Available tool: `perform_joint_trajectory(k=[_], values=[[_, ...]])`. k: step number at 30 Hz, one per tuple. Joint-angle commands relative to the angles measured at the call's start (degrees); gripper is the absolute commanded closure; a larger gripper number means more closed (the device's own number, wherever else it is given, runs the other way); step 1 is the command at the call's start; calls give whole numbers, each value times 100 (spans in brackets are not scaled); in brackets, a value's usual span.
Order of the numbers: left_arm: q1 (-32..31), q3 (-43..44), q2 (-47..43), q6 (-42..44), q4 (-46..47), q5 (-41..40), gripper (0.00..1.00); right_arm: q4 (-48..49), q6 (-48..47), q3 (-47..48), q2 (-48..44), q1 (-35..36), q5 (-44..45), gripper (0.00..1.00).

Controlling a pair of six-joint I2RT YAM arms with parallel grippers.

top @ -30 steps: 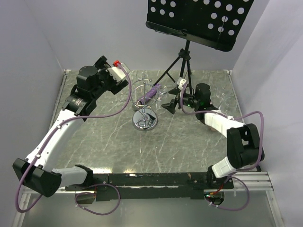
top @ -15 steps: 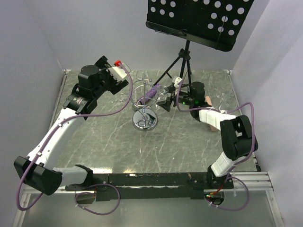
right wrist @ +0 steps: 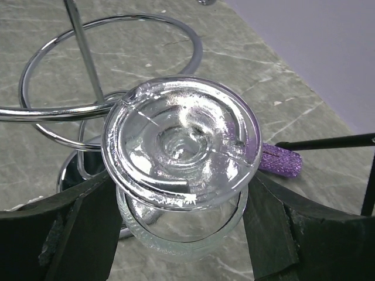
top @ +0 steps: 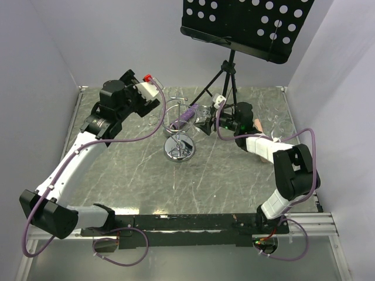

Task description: Take the wine glass off the wine glass rack

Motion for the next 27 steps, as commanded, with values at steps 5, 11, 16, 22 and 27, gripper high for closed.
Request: perform_joint_trajectory(k=[5, 11, 16, 22, 27], values=[[17, 235, 9, -128, 298, 51, 0, 229, -160, 208, -335, -40, 484, 36], [8, 287, 88, -120, 369, 16, 0, 255, -55, 296, -273, -128, 607, 38], [8, 393, 149, -67, 281, 60, 0, 395, 68, 288, -273, -172, 818, 39], [0, 349, 141, -84, 316, 77, 0, 431, 129, 235, -361, -181, 836, 40], [0, 270, 97, -49, 351, 77, 0, 439, -685, 103, -536, -76, 1037, 43]])
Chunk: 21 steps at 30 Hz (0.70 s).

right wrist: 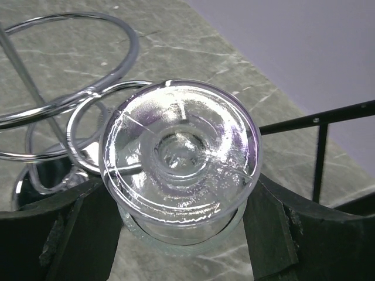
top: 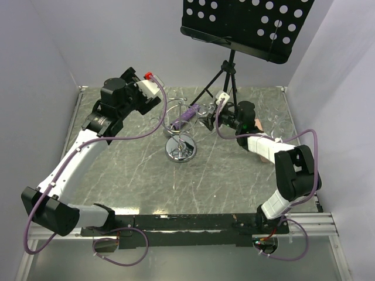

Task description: Take the wine glass off the wine glass rack

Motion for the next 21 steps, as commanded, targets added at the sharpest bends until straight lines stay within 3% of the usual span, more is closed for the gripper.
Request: perform_joint_trajectory(k=[1, 9, 21], values=[[2, 124, -58, -45, 279, 75, 0, 492, -770, 61, -482, 51, 330, 43], [2, 123, -76, -45, 253, 75, 0, 123, -763, 299, -262, 34, 901, 43], [-7, 150, -304, 201, -63, 40, 0, -97, -183, 273, -649, -203, 858, 43]])
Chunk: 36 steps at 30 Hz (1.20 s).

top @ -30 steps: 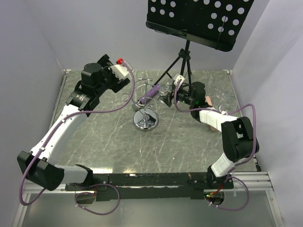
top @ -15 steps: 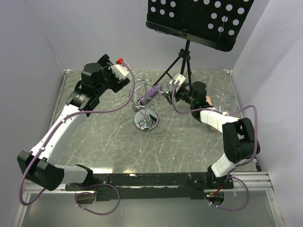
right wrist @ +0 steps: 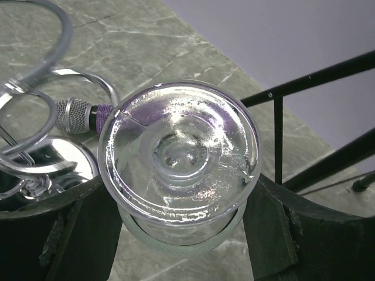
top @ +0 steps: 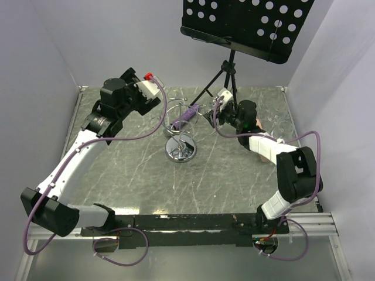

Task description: Take the wine glass off the wine glass rack

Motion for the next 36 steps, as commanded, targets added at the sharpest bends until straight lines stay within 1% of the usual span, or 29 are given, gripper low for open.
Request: perform_joint_trajectory(k=[1, 5, 9, 13, 15, 18, 20, 22, 23, 26, 28, 29, 30, 31, 36], values=[[-7, 132, -304, 151, -31, 29, 0, 185, 232, 192, -620, -188, -108, 43], [-7, 176, -348, 317, -171, 160, 0, -139, 373, 121, -1165, -328, -583, 43], [-16, 124, -401, 634, -163, 310, 0, -763, 856, 95, -1797, -487, -856, 43], [-95, 167, -375, 854, -171, 556, 0, -1501, 1856, 243, -2290, -505, -1066, 43], [-200, 220, -357, 906, -215, 653, 0, -1861, 2594, 445, -2466, -505, -1198, 43], [-428, 45, -550, 1178, -172, 785, 0, -2353, 3298, 709, -2713, -505, -1400, 43], [-700, -366, -839, 1459, 125, 741, 0, -2644, 3545, 911, -2827, -514, -1593, 43], [-1042, -937, -1190, 1942, 617, 627, 0, -2873, 3843, 1078, -2880, -531, -1699, 43], [-1227, -1349, -1419, 2179, 1055, 531, 0, -2952, 4054, 1148, -2880, -566, -1761, 43], [-1693, -1914, -1710, 2690, 1830, 372, 0, -2936, 4932, 1307, -2723, -741, -1971, 43], [-1913, -2178, -1807, 2814, 2296, 433, 0, -2708, 5669, 1334, -2530, -865, -2208, 44], [-1984, -2249, -1808, 2866, 2437, 494, 0, -2707, 5978, 1369, -2415, -917, -2296, 44], [-2063, -2293, -1782, 2876, 2613, 530, 0, -2907, 6120, 1491, -2327, -927, -2306, 44], [-2151, -2320, -1746, 2841, 2736, 556, 0, -3005, 6209, 1544, -2239, -927, -2289, 43], [-2467, -2328, -1501, 2358, 3194, 784, 0, -2742, 6236, 1527, -2194, -918, -2446, 41]])
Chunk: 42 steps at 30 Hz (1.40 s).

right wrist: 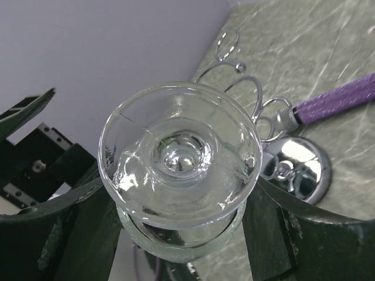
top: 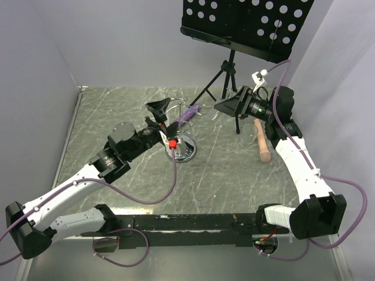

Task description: Take the wine glass off the wine glass rack

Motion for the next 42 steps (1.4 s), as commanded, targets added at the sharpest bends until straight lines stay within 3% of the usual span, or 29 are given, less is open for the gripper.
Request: perform_joint_trajectory(k=[1, 5, 14, 22, 27, 30, 33, 38, 42], values=[[-356, 32, 198, -257, 1098, 252, 0, 388, 507, 340, -85, -17, -383, 41], [-787, 32, 532, -266, 1529, 417, 1, 660, 585, 191, -279, -17, -577, 43], [-911, -74, 1603, 393, 3137, 516, 6, 669, 753, -28, -578, -9, -621, 41], [-999, 312, 2351, 95, 3885, 41, 25, 1038, 1060, -99, -507, -17, -726, 41], [-1122, 462, 2528, -231, 4105, -372, 49, 1082, 1104, -169, -507, -17, -682, 41], [-1148, 436, 2475, -275, 4070, -373, 55, 1117, 1148, -222, -490, -17, -621, 41], [-1148, 366, 2379, -292, 3973, -373, 52, 1012, 1105, -205, -481, -26, -542, 41], [-1139, 252, 2203, -468, 3649, -627, 31, 942, 1026, -90, -481, -35, -533, 41], [-1131, 111, 1817, -915, 3350, -681, 27, 898, 964, -64, -446, -52, -542, 41]])
